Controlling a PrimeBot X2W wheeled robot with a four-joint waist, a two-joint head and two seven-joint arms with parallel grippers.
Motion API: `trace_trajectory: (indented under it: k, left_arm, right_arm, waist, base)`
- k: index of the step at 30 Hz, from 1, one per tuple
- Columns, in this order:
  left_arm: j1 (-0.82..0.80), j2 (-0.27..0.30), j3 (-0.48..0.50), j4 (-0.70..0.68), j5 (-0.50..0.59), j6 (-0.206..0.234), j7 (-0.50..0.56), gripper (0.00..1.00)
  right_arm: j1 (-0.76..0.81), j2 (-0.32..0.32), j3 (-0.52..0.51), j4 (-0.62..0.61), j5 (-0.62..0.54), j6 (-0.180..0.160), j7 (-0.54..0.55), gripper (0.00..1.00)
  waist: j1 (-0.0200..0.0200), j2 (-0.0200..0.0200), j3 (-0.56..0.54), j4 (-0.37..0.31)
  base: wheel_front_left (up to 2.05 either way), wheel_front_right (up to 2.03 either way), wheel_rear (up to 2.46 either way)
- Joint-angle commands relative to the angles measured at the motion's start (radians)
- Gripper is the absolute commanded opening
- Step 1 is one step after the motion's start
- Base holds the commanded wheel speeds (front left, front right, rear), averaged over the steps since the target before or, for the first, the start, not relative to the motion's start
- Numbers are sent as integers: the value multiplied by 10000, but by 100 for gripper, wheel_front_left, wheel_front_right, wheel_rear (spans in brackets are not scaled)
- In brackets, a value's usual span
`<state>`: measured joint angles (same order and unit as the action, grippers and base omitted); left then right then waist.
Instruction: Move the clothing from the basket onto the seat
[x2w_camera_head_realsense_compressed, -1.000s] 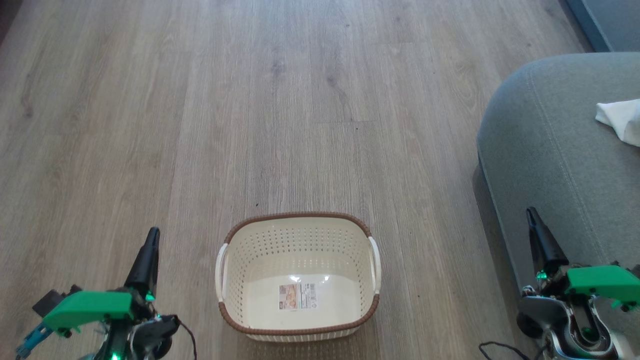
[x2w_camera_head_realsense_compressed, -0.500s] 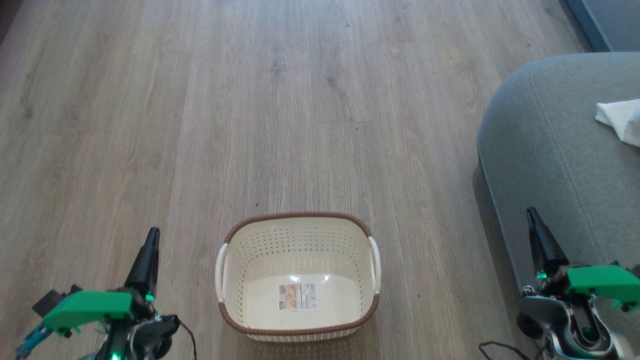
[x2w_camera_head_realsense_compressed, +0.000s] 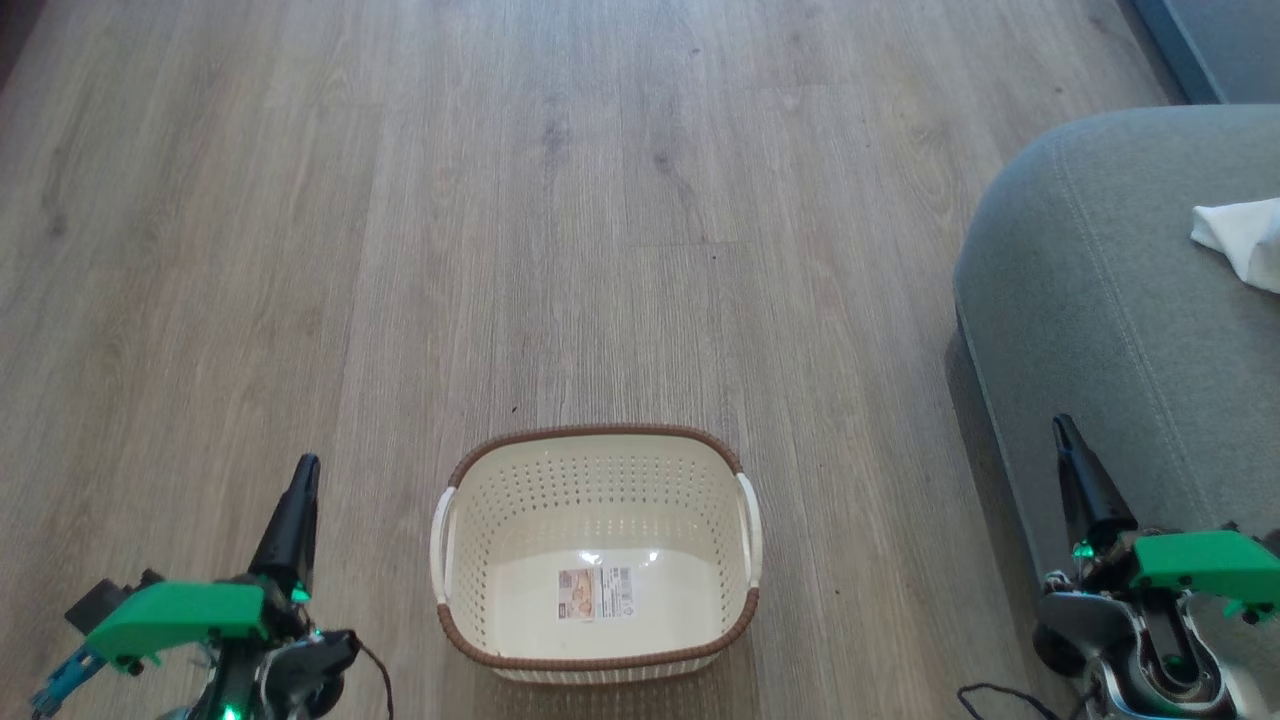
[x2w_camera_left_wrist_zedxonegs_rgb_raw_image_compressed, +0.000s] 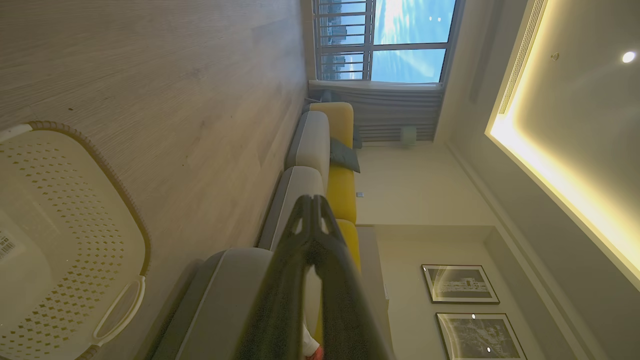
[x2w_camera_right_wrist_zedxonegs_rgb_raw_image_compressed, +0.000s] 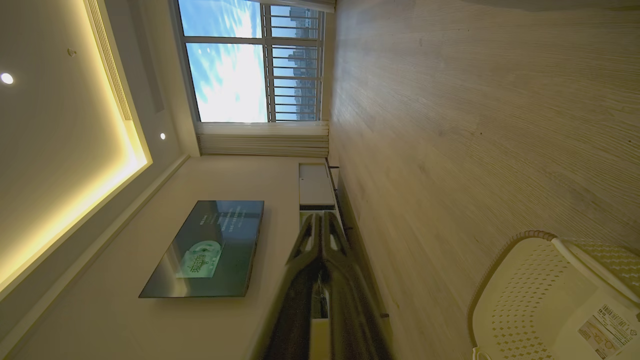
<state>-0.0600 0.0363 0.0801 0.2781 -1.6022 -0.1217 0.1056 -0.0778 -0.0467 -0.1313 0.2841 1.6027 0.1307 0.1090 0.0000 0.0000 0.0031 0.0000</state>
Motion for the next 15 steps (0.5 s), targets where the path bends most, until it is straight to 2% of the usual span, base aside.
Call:
trace_trajectory:
  k: [1, 15]
  left_arm:
    - [-480, 139, 335, -331, -66, -90, 75, 0]
    - [-480, 139, 335, -331, -66, -90, 75, 0]
  right_arm:
    - [-301, -35, 176, -393, 60, 0, 41, 0]
    - [-301, -35, 177, -393, 61, 0, 41, 0]
  waist:
    - [0, 0, 0, 0]
    - [0, 0, 0, 0]
  base:
    - [0, 0, 0]
    - [0, 0, 0]
